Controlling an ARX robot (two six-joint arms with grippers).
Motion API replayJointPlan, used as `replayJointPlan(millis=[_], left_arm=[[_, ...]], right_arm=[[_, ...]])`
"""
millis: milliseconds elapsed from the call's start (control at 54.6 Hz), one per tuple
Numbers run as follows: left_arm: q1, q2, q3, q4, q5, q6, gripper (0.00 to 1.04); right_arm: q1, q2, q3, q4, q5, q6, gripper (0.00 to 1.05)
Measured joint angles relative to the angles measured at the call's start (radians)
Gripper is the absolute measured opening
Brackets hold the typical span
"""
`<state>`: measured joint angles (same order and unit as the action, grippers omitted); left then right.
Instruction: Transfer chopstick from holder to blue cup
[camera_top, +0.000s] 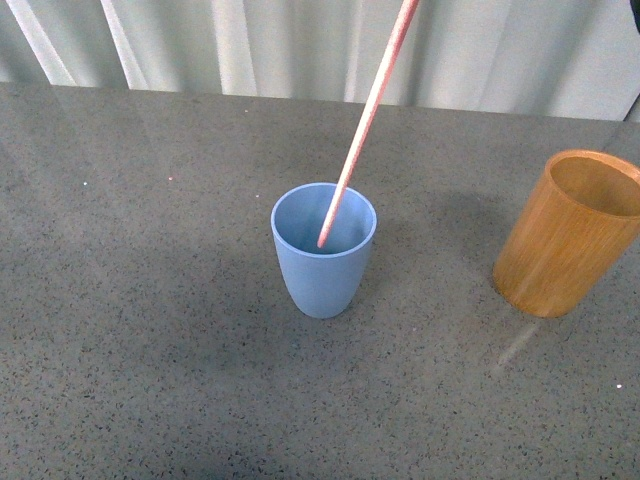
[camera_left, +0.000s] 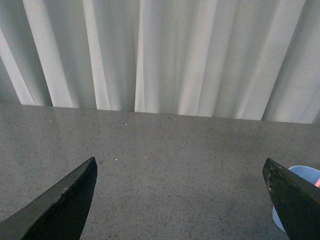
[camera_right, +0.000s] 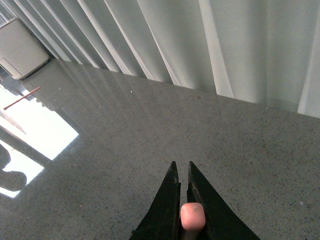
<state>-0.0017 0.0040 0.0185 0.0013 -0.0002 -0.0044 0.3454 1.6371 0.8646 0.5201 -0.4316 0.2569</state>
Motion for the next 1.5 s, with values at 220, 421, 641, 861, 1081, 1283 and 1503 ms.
replayJointPlan(millis=[220,421,641,861,1081,1283,1503], left_arm=[[0.000,0.000,0.000,0.000,0.000,0.000,0.98],[0.000,0.000,0.000,0.000,0.000,0.000,0.98],[0.000,0.000,0.000,0.000,0.000,0.000,0.98],[0.000,0.000,0.000,0.000,0.000,0.000,0.98],[0.000,0.000,0.000,0.000,0.000,0.000,0.98],[0.000,0.000,0.000,0.000,0.000,0.000,0.98],[0.000,0.000,0.000,0.000,0.000,0.000,0.98]], right_arm=[[-0.001,0.037,0.000,-0.003,0.019,-0.021,0.08],[-0.026,0.020,-0.009,0.025,0.051,-0.010,0.41],[-0.109,-0.229,-0.230,0.282,0.610,-0.192,0.38],[-0.174,-0.369,-0.474,0.337,0.589,-0.253,0.01],[-0.223,-0.502,-0.603,0.344,0.549,-0.255,0.01],[-0.262,-0.653,-0.712,0.300,0.508,-0.255,0.01],[-0.343,-0.828,-0.787,0.199,0.433,-0.255,0.01]])
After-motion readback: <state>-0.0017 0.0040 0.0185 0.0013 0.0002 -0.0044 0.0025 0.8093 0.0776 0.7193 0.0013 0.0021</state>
